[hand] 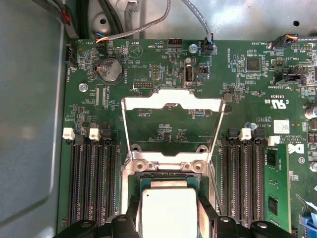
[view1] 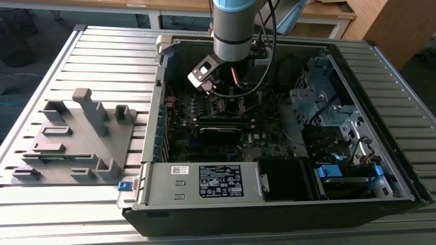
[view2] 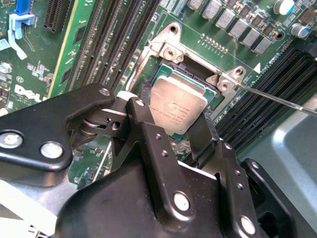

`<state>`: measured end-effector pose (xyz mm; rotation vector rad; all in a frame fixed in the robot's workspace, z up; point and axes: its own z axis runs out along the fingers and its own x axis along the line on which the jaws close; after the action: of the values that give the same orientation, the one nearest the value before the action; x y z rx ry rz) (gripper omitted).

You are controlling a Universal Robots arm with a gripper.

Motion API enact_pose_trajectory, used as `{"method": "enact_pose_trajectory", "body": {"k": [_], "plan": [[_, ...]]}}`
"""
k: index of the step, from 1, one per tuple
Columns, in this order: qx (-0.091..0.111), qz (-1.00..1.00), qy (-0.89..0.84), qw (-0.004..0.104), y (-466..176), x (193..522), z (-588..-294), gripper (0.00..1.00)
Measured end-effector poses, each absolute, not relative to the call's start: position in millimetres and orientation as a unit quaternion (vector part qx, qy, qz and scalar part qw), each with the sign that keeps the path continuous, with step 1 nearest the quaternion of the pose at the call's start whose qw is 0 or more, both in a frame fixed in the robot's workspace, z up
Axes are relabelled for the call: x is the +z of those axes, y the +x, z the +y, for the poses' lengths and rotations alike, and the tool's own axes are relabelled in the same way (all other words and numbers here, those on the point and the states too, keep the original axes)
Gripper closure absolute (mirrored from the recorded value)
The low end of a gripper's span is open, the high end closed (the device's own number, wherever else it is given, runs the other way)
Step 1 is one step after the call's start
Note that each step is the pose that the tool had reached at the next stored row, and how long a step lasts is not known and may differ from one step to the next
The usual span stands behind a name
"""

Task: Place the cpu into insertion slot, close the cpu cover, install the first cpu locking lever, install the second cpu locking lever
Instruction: 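Place the cpu into insertion slot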

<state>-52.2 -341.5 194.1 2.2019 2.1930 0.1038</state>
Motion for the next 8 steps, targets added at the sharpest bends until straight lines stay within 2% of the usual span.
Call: {"method": "enact_pose_trajectory", "body": {"k": [8], "plan": [[0.033,0.699,0.714,0.016,-52.1,194.3,-341.6,0.46]]}}
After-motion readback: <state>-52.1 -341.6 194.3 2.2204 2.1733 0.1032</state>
